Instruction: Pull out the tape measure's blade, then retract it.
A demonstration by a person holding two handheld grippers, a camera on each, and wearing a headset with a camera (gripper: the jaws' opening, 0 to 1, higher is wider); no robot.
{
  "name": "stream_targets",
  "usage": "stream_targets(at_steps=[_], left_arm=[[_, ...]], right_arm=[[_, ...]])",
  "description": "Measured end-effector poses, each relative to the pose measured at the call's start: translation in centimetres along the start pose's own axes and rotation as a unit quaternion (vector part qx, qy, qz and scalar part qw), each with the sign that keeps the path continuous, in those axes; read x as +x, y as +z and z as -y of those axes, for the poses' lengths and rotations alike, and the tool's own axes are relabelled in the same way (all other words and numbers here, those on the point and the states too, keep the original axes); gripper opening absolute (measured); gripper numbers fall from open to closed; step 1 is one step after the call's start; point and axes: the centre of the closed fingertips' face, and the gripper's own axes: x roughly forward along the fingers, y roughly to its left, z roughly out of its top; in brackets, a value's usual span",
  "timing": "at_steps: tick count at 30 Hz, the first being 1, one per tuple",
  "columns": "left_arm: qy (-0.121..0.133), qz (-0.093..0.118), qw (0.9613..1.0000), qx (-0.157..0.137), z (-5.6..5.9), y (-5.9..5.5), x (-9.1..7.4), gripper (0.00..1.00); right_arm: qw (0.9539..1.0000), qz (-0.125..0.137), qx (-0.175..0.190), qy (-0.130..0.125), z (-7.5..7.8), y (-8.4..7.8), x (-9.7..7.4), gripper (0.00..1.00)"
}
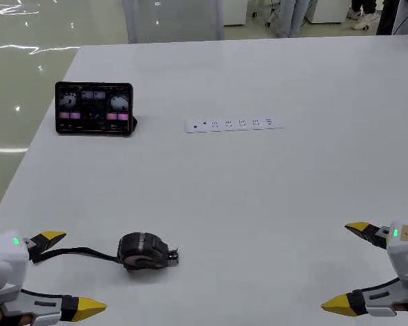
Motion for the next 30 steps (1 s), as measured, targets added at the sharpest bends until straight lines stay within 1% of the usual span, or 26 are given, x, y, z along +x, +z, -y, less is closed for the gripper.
stream_targets(at_steps=[2,3,9,12,15,16,17,18,19,21,23,25,27,30], left_arm=[[-0.006,-0.002,0.9999,0.011,0.1,0.3,0.2,0.99],[-0.007,-0.005,0.9998,0.016,0.1,0.5,0.4,0.99],[-0.02,-0.019,0.9991,0.033,-0.3,1.1,0.9,0.99],[-0.025,-0.025,0.9985,0.041,-0.4,1.4,1.3,0.99],[-0.033,-0.04,0.9974,0.05,-0.4,1.4,1.8,0.99],[-0.037,-0.048,0.9958,0.069,-0.3,1.5,2.1,0.99],[-0.039,-0.054,0.995,0.074,-0.3,1.5,2.2,0.99],[-0.049,-0.063,0.9938,0.078,0.0,1.4,2.5,0.99],[-0.05,-0.065,0.993,0.085,0.0,1.5,2.7,0.99],[-0.057,-0.078,0.9899,0.104,0.2,1.5,3.1,0.99],[-0.069,-0.09,0.987,0.115,0.4,1.5,3.6,0.99],[-0.073,-0.095,0.9851,0.124,0.4,1.6,4.0,0.99],[-0.081,-0.103,0.9825,0.133,0.6,1.8,4.4,0.99],[-0.086,-0.114,0.9781,0.152,0.6,2.1,4.9,0.99]], right_arm=[[0.9999,0.002,-0.008,0.007,-0.2,0.4,0.4,0.99],[0.9999,0.001,-0.01,0.009,0.0,0.4,0.7,0.99],[0.9994,0.004,-0.022,0.025,0.0,1.5,1.7,0.99],[0.9993,0.004,-0.025,0.028,0.2,1.8,2.1,0.99],[0.9991,0.009,-0.027,0.031,0.3,2.4,2.6,0.99],[0.9989,0.014,-0.027,0.036,0.1,2.8,2.9,0.99],[0.9986,0.018,-0.03,0.04,0.1,3.2,3.1,0.99],[0.998,0.024,-0.037,0.044,0.0,3.6,3.4,0.99],[0.9978,0.025,-0.039,0.046,-0.1,3.9,3.6,0.99],[0.9973,0.029,-0.045,0.051,0.0,4.6,4.2,0.99],[0.9968,0.03,-0.05,0.054,0.0,5.1,4.6,0.99],[0.9959,0.034,-0.058,0.06,-0.2,5.7,5.0,0.99],[0.9954,0.036,-0.063,0.062,-0.2,6.2,5.4,0.99],[0.9949,0.037,-0.066,0.067,-0.3,6.8,6.2,0.99]])
